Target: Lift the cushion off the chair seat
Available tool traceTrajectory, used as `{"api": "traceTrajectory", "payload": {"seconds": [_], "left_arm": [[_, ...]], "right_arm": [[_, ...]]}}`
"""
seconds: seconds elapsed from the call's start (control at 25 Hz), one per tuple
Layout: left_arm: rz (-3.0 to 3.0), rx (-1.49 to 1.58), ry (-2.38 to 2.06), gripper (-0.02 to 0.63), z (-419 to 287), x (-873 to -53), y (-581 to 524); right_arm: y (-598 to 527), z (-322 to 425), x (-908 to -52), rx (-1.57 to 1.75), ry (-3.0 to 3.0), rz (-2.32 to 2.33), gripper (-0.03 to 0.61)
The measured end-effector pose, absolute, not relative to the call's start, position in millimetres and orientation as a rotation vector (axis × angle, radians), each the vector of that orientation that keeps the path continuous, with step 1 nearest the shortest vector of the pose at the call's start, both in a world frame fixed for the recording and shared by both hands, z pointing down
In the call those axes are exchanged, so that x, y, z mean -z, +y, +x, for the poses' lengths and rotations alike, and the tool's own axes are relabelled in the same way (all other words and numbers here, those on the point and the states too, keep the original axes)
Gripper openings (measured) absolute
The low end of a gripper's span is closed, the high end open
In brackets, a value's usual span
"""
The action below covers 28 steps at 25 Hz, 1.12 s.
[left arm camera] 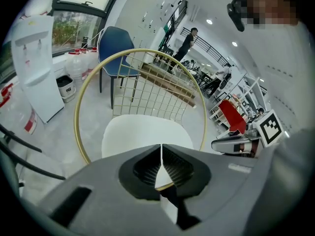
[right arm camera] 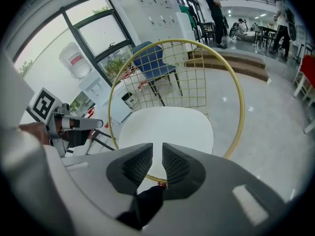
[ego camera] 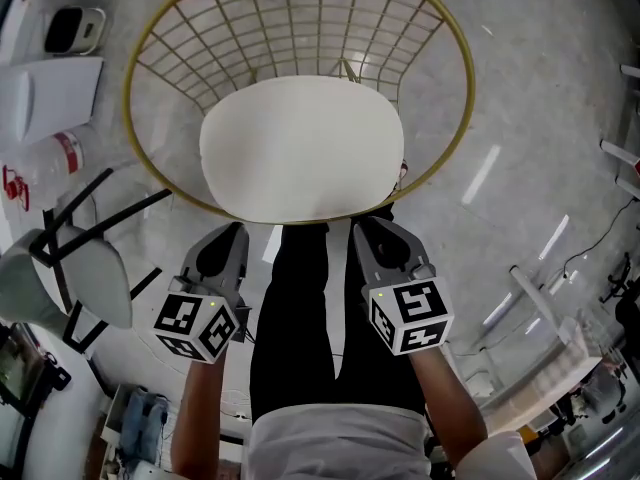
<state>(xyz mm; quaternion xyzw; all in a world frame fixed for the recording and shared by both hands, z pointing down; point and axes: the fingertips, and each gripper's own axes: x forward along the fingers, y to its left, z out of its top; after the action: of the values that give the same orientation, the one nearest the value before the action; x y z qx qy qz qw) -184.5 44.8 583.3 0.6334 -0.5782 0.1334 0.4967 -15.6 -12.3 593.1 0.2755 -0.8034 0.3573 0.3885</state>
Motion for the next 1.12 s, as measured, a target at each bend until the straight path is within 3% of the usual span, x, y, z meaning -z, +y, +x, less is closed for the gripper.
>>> {"api": "traceTrajectory", "payload": {"seconds": [0.4, 0.8, 1.12], "left_arm": [[1.514, -0.412, -1.414, 0.017, -191.7, -620.7, 45.5], [1.445, -0.43, -1.46, 0.065, -215.5, -657.3, 46.6], [1.375, -0.472, -1.514, 0.171, -246.4, -681.1, 47.2]], "right_arm": [[-16.8, -21.3, -623.4, -0.932, -2.034, 0.677, 0.061], [-19.1, -17.2, -648.2, -0.954, -2.014, 0.694, 0.072], [-14.3, -19.3, -660.0, -0.967, -1.99, 0.711, 0.081]]}}
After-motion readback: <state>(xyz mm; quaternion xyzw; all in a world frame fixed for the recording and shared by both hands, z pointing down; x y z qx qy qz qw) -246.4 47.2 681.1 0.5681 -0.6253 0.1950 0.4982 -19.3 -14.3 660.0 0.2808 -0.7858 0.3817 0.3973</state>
